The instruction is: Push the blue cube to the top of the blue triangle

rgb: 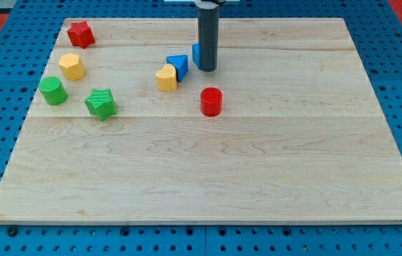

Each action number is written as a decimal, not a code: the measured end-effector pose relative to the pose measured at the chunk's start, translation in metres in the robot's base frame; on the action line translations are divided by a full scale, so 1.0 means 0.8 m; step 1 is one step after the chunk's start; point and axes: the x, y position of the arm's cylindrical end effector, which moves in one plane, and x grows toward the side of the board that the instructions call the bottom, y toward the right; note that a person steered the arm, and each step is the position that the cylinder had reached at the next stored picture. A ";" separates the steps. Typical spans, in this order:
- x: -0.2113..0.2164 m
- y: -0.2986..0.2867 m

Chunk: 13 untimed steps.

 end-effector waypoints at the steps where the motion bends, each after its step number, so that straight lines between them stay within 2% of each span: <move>1: -0.030 -0.040; 2: -0.047 -0.044; 3: -0.027 0.012; 4: -0.043 0.032; 6: -0.068 -0.038; 9: -0.049 -0.026; 10: -0.041 -0.051; 11: -0.012 -0.106; 12: 0.043 -0.142; 13: 0.108 -0.136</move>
